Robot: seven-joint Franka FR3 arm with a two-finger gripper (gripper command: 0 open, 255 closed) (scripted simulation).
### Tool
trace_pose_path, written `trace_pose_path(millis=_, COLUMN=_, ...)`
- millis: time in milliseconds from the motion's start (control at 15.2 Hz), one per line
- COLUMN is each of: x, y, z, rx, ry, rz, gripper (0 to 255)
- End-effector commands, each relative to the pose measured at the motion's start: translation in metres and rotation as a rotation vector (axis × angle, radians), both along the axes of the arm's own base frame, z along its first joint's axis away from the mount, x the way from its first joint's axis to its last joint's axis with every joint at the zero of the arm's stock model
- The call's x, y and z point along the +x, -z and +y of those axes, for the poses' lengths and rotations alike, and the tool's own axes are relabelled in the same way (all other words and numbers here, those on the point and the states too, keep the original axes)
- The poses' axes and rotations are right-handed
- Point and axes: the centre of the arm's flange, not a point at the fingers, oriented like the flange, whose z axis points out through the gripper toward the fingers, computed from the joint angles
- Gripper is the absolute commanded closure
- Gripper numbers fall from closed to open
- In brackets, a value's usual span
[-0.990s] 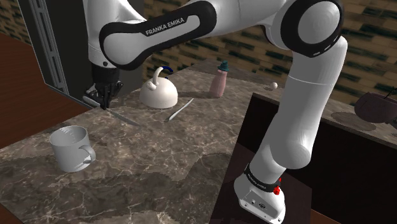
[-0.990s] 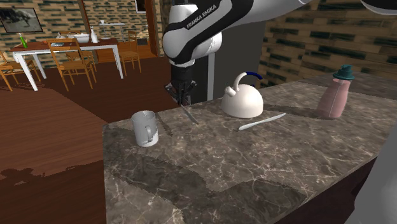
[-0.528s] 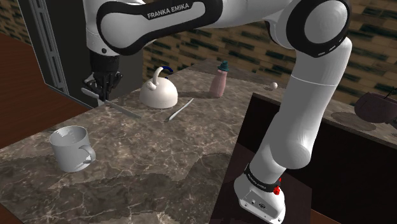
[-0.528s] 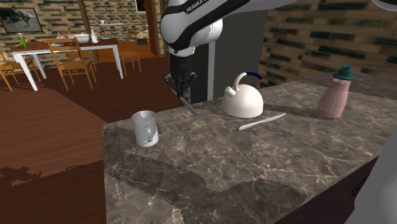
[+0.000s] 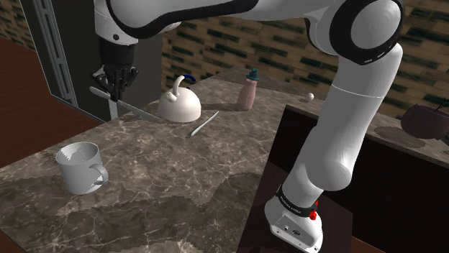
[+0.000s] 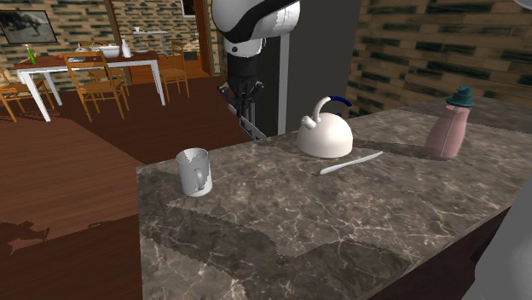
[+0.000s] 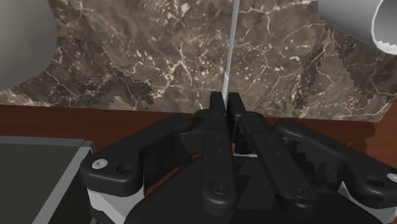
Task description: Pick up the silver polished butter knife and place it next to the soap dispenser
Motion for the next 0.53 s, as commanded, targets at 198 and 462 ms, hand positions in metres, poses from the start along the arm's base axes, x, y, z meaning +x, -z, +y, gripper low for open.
trace_pose_path(millis=198, x=0.001, y=-0.026, z=0.001, rx=0.000, ry=0.000, rz=0.000, gripper=255)
trace_pose_path(millis=462, x=0.001, y=-0.048, z=0.001, rx=0.000, ry=0.000, rz=0.000, gripper=255)
